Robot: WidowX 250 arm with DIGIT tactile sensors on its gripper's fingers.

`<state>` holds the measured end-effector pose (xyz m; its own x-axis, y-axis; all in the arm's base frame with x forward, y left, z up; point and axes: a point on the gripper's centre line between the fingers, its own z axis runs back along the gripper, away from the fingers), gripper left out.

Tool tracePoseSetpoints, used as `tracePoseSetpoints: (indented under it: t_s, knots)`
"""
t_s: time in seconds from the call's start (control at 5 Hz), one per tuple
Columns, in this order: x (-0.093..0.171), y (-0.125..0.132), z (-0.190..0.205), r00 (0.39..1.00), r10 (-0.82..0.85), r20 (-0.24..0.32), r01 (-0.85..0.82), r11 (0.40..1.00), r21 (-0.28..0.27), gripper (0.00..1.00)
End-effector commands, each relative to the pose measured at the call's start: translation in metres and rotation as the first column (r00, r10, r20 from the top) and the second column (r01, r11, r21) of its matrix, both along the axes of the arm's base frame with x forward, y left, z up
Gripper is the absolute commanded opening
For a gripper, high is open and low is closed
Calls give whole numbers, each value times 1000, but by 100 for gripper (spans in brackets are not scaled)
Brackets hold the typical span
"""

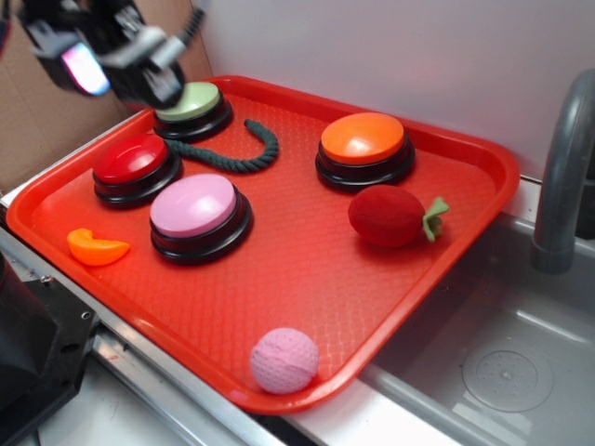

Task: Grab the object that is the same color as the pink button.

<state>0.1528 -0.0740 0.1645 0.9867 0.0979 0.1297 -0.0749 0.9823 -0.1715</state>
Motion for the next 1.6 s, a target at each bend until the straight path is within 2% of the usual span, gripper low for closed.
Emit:
tracePoseSetpoints:
  t_s: [0.0,0.2,0.6,1.0,1.4]
  knots:
    - [3,-39,-34,999,-48,22,50,990,-130,100]
    - [5,-55,-52,997,-76,-5,74,989,-131,100]
    - [2,-83,-87,992,-121,-38,112,977,-181,100]
    - [-2,-94,-117,983,-136,-124,114,978,-173,100]
    - [2,-103,-133,975,-159,-153,131,975,-181,100]
